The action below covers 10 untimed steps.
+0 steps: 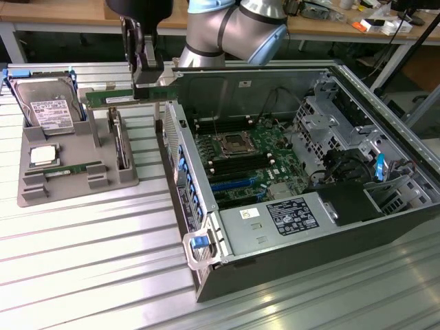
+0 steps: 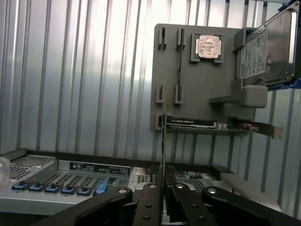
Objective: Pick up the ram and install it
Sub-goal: 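Pick up the ram and move it above insertion slot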
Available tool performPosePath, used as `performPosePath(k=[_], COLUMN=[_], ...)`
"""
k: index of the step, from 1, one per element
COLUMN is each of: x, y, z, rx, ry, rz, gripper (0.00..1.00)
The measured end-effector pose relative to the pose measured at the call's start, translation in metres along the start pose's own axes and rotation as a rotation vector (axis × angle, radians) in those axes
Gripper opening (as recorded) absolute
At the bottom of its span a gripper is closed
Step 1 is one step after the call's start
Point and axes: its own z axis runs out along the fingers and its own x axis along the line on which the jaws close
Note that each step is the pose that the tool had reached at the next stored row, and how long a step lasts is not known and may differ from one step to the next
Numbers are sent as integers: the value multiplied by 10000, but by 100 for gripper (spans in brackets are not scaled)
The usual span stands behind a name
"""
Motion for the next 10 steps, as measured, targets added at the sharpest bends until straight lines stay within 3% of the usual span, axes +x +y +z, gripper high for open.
performPosePath(k=[10], x=[26], y=[-268], z=[-12], rx=[0], ry=[0], rz=[0], gripper=[14])
